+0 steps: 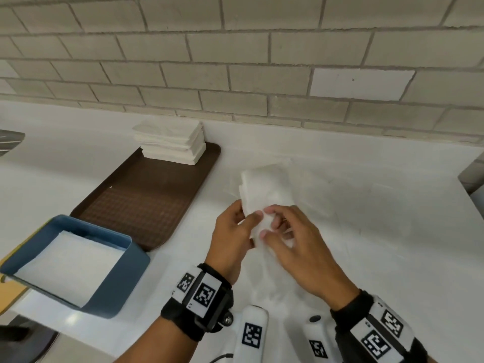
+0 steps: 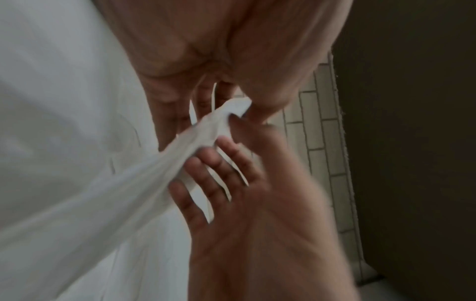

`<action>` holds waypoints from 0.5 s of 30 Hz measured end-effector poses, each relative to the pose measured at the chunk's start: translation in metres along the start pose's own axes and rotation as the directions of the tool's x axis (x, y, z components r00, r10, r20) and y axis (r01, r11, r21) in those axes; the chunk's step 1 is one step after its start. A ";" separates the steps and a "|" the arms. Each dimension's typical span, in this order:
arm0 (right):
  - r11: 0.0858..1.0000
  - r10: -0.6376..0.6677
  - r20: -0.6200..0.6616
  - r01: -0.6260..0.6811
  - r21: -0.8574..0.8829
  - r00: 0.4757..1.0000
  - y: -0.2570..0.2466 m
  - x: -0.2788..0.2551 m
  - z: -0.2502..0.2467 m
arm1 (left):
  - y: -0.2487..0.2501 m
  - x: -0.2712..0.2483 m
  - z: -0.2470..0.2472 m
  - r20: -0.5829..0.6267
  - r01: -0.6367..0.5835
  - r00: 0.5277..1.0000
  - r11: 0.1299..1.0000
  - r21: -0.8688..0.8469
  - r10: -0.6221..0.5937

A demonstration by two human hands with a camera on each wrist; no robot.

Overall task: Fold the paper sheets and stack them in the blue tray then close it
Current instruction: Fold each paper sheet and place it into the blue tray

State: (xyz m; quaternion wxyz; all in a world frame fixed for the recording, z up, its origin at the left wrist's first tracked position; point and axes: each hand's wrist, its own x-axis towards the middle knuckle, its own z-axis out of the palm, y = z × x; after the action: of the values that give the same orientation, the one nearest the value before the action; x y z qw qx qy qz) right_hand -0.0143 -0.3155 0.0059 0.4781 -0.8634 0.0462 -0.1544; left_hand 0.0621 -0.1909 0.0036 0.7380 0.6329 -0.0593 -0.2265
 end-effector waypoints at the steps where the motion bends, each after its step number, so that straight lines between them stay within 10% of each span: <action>1: 1.000 0.014 -0.059 -0.013 0.009 0.998 0.000 0.001 -0.004 | 0.000 0.001 -0.007 -0.008 0.017 1.000 1.000 -0.026 -0.017; 4: 0.986 0.151 -0.149 -0.137 0.096 0.977 0.012 0.005 -0.016 | 0.002 0.001 -0.021 0.024 0.079 0.997 0.995 -0.062 -0.078; 7: 0.857 0.339 0.081 -0.343 0.385 0.937 0.018 0.008 -0.021 | 0.002 0.002 -0.025 0.059 0.112 0.992 0.993 -0.048 -0.109; 11: 0.890 0.322 -0.002 -0.301 0.343 0.947 0.018 0.009 -0.015 | 0.000 0.001 -0.022 0.066 0.100 0.993 0.995 0.013 -0.100; 15: 0.959 0.179 -0.056 -0.162 0.233 0.982 0.011 0.005 -0.004 | -0.002 -0.005 -0.018 0.034 -0.309 0.948 0.888 0.341 0.316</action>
State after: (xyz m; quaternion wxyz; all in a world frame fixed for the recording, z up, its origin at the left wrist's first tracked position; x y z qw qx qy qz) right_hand -0.0097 -0.3259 0.0000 0.5831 -0.7893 0.1207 -0.1497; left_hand 0.0639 -0.1730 -0.0011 0.6440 0.7362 -0.1904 -0.0838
